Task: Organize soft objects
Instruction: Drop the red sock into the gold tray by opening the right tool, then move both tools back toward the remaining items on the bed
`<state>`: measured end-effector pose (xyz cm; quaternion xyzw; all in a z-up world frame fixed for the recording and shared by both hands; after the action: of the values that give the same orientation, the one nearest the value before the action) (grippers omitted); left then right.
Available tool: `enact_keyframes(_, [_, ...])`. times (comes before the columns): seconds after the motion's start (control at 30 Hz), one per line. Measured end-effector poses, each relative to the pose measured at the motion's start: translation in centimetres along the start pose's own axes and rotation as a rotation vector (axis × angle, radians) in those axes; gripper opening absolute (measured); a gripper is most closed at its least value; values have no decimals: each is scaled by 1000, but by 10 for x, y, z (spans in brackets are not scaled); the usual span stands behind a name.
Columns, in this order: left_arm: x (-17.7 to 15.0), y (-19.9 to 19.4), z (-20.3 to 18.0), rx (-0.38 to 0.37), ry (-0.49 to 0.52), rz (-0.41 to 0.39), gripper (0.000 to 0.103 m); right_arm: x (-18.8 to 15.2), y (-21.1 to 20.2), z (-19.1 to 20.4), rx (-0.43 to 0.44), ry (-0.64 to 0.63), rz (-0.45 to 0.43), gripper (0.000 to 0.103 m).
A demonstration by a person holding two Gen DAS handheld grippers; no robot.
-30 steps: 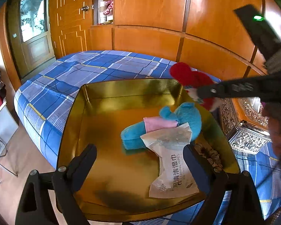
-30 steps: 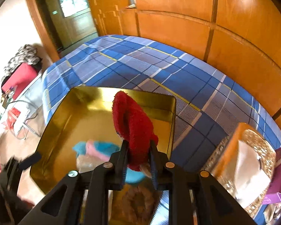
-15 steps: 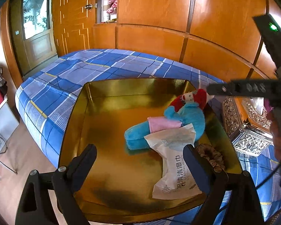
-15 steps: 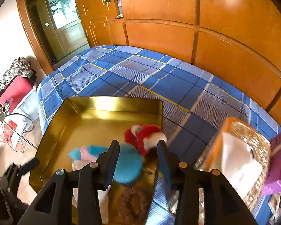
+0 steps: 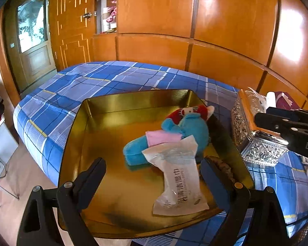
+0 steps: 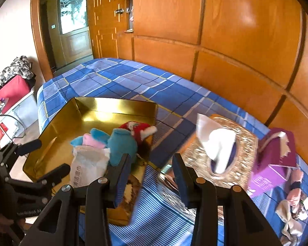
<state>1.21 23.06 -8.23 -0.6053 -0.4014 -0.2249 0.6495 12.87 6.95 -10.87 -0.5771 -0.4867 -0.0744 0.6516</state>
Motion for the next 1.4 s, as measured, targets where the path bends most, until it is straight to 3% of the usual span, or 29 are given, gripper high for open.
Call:
enact_keyframes(0.77, [-5,-19,-48,-80,132,-19,94,-60,-70,-152,-283,260,-32,42])
enact_keyframes(1.17, [-3,-29,-89,-147,240,-27,94,-99,-112,-277,-543,450,-63,42])
enact_keyframes(1.4, [-4,-34,-128,-228,318,-21,94,-148,-135,-357,-741,642,-81,42])
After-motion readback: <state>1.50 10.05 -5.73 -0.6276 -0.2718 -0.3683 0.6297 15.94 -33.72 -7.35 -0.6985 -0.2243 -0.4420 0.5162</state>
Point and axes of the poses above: each gripper's, at about its wrist camera, not at the fingertips, and y roughly the way its jaws point, z to its left, x to its top, the point moved 5 cm from there along y, roughly the way its jaws point, and after that the axes turned 7 degrees about -z, right-handed, at the moved point
